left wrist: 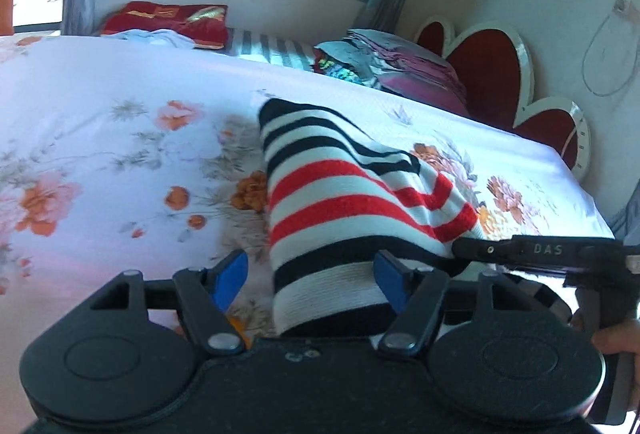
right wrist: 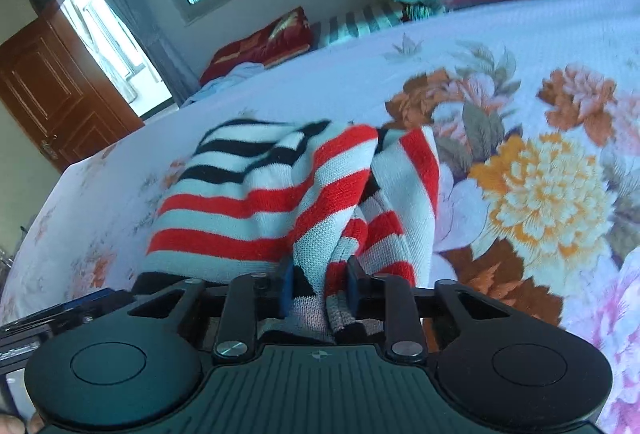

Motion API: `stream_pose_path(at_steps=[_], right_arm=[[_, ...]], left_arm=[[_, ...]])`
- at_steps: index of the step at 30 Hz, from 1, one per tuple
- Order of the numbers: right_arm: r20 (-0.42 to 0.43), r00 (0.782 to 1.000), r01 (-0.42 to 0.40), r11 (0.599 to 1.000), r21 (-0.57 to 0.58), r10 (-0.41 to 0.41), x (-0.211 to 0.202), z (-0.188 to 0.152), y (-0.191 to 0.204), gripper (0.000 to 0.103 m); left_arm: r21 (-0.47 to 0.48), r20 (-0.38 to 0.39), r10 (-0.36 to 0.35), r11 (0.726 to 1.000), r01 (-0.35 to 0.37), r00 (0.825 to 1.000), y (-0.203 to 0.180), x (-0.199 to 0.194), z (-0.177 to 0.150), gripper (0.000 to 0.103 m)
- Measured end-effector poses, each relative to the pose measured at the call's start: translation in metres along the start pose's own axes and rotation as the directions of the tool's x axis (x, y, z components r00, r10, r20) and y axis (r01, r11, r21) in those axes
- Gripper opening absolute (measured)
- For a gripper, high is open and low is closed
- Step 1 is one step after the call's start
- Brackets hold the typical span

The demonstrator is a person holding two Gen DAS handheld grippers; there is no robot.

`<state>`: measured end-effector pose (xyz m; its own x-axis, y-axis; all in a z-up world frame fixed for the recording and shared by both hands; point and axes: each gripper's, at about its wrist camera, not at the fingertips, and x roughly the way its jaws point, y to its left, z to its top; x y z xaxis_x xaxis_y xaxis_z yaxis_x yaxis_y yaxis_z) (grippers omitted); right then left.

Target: Fold small clothes

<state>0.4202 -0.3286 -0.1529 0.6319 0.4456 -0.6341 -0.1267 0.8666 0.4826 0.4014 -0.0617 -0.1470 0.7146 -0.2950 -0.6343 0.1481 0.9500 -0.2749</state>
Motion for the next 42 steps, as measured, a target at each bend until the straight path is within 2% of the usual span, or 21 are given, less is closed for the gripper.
stream_pose_path(at_steps=[5, 6, 9, 10, 12, 16, 23, 25, 28, 32, 38, 39, 41, 42], right_arm=[[0.133, 0.991, 0.02, 0.997, -0.071, -0.01, -0.029, 0.002, 0.008, 0.021], [0.13, 0.991, 0.021, 0.998, -0.062, -0.012, -0.029, -0.001, 0.003, 0.022], [0.03, 0.998, 0.051, 0.999, -0.003, -0.051, -0.007, -0.016, -0.015, 0.022], [0.041, 0.998, 0.043, 0.999, 0.019, -0.044, -0.009, -0.021, -0.02, 0.023], [0.046, 0.998, 0.028, 0.998, 0.059, -0.031, -0.019, -0.021, -0.022, 0.03], [0.032, 0.998, 0.044, 0.998, 0.042, -0.045, -0.044, -0.025, -0.02, 0.042], [-0.045, 0.997, 0.066, 0.997, -0.027, -0.068, -0.057, -0.048, -0.008, 0.043], [-0.039, 0.995, 0.087, 0.995, -0.052, -0.089, -0.057, -0.053, -0.004, 0.042], [-0.029, 0.994, 0.102, 0.994, -0.037, -0.103, -0.058, -0.055, -0.003, 0.036], [-0.013, 0.993, 0.119, 0.991, -0.057, -0.12, -0.064, -0.055, 0.001, 0.018], [0.007, 0.987, 0.162, 0.982, -0.097, -0.162, -0.072, -0.063, 0.004, 0.009], [0.023, 0.984, 0.181, 0.977, -0.117, -0.179, -0.076, -0.066, 0.008, 0.001], [0.057, 0.978, 0.206, 0.971, -0.124, -0.2, -0.085, -0.071, 0.008, 0.001], [0.032, 0.982, 0.19, 0.977, -0.1, -0.187, -0.083, -0.075, 0.002, 0.001]], left_arm=[[0.017, -0.027, -0.013, 1.0, 0.014, 1.0, -0.005, 0.015, 0.002, 0.072], [0.02, -0.037, -0.016, 1.0, 0.017, 0.999, -0.006, 0.018, 0.002, 0.073], [0.037, -0.068, -0.026, 0.999, 0.029, 0.997, -0.008, 0.029, -0.001, 0.075], [0.035, -0.068, -0.025, 0.999, 0.027, 0.997, -0.007, 0.031, -0.002, 0.077], [0.021, -0.073, -0.026, 0.999, 0.027, 0.997, -0.004, 0.032, -0.002, 0.079], [0.017, -0.085, -0.038, 0.999, 0.039, 0.996, -0.001, 0.034, -0.001, 0.079], [0.031, -0.09, -0.048, 0.998, 0.051, 0.995, -0.001, 0.034, 0.001, 0.079], [0.04, -0.091, -0.047, 0.998, 0.051, 0.995, -0.002, 0.033, 0.001, 0.079], [0.055, -0.096, -0.048, 0.997, 0.053, 0.994, -0.002, 0.033, 0.003, 0.079], [0.058, -0.099, -0.053, 0.997, 0.059, 0.994, 0.0, 0.03, 0.007, 0.079], [0.058, -0.111, -0.064, 0.996, 0.071, 0.992, 0.001, 0.031, 0.01, 0.079], [0.063, -0.112, -0.064, 0.995, 0.071, 0.992, 0.0, 0.031, 0.011, 0.077], [0.055, -0.111, -0.077, 0.995, 0.084, 0.991, -0.001, 0.029, 0.013, 0.077], [0.053, -0.105, -0.085, 0.994, 0.091, 0.991, -0.001, 0.029, 0.014, 0.077]])
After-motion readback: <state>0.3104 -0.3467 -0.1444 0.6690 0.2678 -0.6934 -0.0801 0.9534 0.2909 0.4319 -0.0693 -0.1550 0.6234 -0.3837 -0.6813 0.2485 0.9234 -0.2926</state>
